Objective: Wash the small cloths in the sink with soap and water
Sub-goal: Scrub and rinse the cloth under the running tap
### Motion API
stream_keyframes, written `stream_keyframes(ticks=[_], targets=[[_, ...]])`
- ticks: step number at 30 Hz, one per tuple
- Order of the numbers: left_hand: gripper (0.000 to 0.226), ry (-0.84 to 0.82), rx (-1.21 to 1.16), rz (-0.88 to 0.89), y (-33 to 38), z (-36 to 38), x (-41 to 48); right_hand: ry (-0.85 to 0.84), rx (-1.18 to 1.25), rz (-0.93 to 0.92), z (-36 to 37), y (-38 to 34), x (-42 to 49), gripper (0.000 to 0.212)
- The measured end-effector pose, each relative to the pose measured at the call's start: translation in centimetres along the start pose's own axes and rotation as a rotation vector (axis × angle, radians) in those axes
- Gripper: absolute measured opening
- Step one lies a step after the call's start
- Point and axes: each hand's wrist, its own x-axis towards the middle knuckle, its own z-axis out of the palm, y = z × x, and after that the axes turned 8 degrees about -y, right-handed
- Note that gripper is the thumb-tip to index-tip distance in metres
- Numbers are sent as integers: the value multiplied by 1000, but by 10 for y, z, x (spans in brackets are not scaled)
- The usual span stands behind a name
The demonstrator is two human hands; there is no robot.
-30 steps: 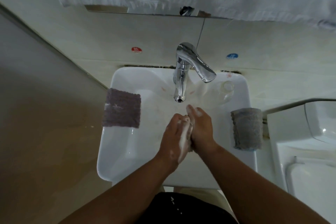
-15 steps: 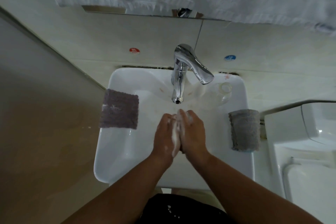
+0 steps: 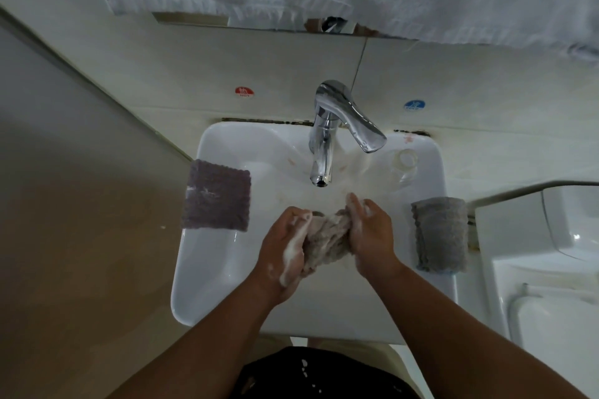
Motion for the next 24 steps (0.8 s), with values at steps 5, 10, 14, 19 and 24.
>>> stream_keyframes(ticks=[5, 10, 14, 19, 24], targets=[[16, 148, 133, -44, -8, -3, 3, -183, 508, 224, 11, -21, -29, 35], [11, 180, 186, 44, -1, 7, 10, -251, -64, -132, 25, -7, -58, 23], [9, 74, 346, 198, -2, 17, 1, -75, -121, -174, 25, -6, -39, 22], [7, 77, 445, 156, -11, 22, -2, 53, 148, -70, 20, -17, -27, 24], [20, 96, 155, 64, -7, 11, 5, -94, -248, -379, 25, -13, -57, 20]])
